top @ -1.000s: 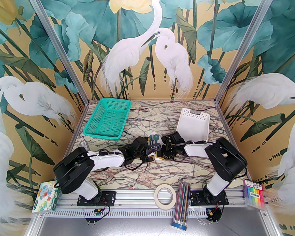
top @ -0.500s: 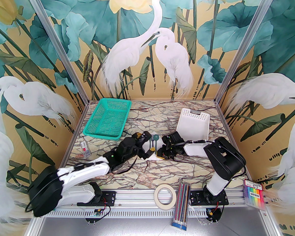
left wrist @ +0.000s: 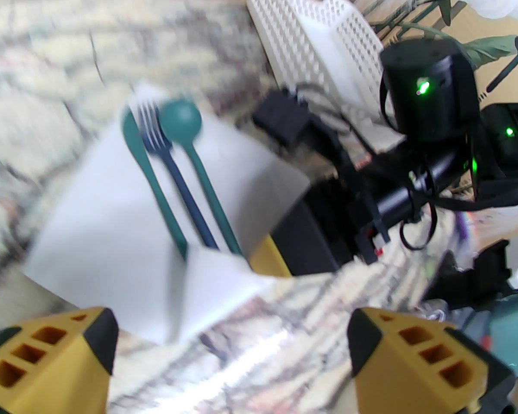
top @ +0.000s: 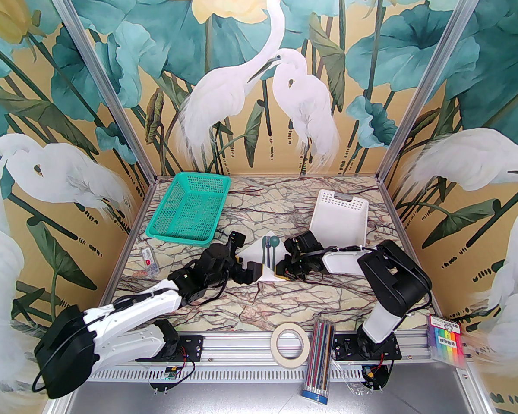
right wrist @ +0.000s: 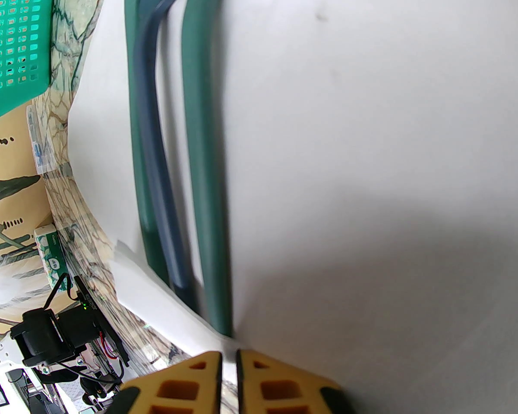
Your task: Place the utensils on the paper napkin and roll it up
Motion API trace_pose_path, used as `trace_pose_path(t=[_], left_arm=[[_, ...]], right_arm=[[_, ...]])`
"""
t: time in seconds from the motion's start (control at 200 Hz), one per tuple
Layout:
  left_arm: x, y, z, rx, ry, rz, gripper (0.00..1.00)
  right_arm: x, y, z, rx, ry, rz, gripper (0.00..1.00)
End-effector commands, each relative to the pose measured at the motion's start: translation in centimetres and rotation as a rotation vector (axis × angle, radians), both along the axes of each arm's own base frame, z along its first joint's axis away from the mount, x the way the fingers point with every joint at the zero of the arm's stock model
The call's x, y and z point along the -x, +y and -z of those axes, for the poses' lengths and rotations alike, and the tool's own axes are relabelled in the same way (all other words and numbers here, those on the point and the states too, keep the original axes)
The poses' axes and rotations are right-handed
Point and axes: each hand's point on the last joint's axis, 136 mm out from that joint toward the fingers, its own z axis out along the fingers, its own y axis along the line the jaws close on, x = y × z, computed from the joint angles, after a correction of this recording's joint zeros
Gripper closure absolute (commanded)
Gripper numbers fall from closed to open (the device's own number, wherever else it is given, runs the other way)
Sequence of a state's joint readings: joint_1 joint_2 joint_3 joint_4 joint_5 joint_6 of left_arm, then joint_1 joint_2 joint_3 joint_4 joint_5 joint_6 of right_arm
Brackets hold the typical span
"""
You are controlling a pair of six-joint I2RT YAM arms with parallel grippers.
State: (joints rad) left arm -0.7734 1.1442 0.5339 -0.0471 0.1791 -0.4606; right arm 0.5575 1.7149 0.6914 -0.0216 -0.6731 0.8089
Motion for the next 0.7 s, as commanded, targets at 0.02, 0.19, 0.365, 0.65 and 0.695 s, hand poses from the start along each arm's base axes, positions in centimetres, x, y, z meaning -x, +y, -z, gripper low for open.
trace_pose_path(t=[0.02, 0.19, 0.365, 0.65, 0.695], left_arm=[[2.6, -1.8, 1.3, 0.058, 0.213, 0.093, 0.17], [3.0, -2.6, 3.0, 0.036, 0.296, 0.129, 0.38], [2.0, -3.0, 4.0, 0.016, 0.291, 0.114, 0.5], [0.6, -2.7, 5.1, -0.024, 0.286, 0.091, 0.61], [0.5, -2.7, 5.2, -0.028, 0.288, 0.092, 0.62]], right_arm=[[-0.1, -0.1, 0.3, 0.032, -0.002, 0.0, 0.84], [0.0, -0.1, 0.3, 0.034, 0.001, -0.003, 0.84], [0.2, -0.1, 0.4, 0.038, 0.007, -0.008, 0.84], [0.2, -0.1, 0.4, 0.041, 0.007, -0.009, 0.84], [0.3, -0.1, 0.4, 0.043, 0.009, -0.01, 0.84]])
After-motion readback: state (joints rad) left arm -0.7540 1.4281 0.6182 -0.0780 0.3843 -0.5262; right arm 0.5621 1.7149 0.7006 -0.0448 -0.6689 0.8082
